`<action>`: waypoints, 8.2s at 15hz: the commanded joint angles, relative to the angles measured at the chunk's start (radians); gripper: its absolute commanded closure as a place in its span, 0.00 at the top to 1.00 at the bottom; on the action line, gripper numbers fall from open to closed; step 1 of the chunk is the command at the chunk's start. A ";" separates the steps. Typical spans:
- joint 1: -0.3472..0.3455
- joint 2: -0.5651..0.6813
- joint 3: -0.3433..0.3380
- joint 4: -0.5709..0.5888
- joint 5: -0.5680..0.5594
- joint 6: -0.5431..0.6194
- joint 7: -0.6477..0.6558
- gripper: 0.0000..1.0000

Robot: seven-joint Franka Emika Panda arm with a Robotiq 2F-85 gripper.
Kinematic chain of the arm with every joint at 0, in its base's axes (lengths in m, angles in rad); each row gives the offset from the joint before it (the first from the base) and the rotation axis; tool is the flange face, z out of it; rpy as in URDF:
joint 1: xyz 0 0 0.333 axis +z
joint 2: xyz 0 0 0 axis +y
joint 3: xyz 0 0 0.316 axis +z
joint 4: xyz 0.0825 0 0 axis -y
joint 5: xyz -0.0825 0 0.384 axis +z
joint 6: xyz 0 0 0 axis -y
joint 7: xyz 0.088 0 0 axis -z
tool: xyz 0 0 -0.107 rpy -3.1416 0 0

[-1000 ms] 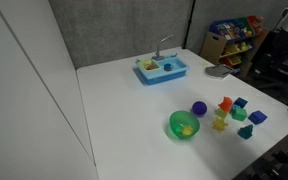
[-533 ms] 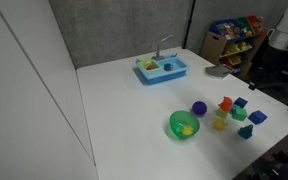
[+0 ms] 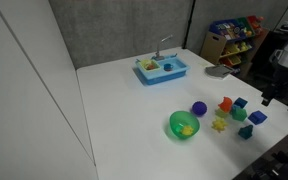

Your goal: Put the green thing into the bowl

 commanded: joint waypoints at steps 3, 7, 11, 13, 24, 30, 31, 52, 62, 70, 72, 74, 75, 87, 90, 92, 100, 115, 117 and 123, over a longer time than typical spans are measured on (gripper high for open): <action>-0.035 0.114 -0.048 -0.028 0.001 0.156 -0.104 1.00; -0.029 0.119 -0.044 -0.030 0.001 0.142 -0.080 1.00; -0.028 0.130 -0.042 -0.025 0.003 0.139 -0.095 1.00; -0.029 0.159 -0.039 -0.023 0.025 0.170 -0.132 1.00; -0.062 0.358 0.007 -0.005 0.057 0.370 -0.275 1.00; -0.148 0.497 0.079 0.040 0.099 0.458 -0.374 1.00; -0.164 0.516 0.090 0.049 0.096 0.468 -0.384 1.00; -0.206 0.571 0.182 0.120 0.082 0.457 -0.356 0.29; -0.110 0.386 0.263 0.136 0.182 0.302 -0.323 0.23; -0.021 0.300 0.250 0.161 0.298 0.231 -0.346 0.23; -0.006 0.288 0.243 0.160 0.298 0.225 -0.345 0.48; -0.005 0.297 0.239 0.158 0.298 0.226 -0.344 0.48; -0.006 0.300 0.237 0.158 0.297 0.226 -0.344 0.48; 0.142 0.391 0.280 0.294 0.255 0.202 -0.308 0.23; 0.158 0.459 0.297 0.375 0.265 0.193 -0.317 0.23; 0.163 0.507 0.308 0.426 0.264 0.192 -0.314 0.23; 0.206 0.682 0.309 0.564 0.206 0.209 -0.263 0.23; 0.212 0.582 0.314 0.482 0.143 0.223 -0.226 1.00; 0.211 0.517 0.306 0.440 0.143 0.219 -0.218 1.00; 0.212 0.281 0.251 0.301 0.136 0.178 -0.146 1.00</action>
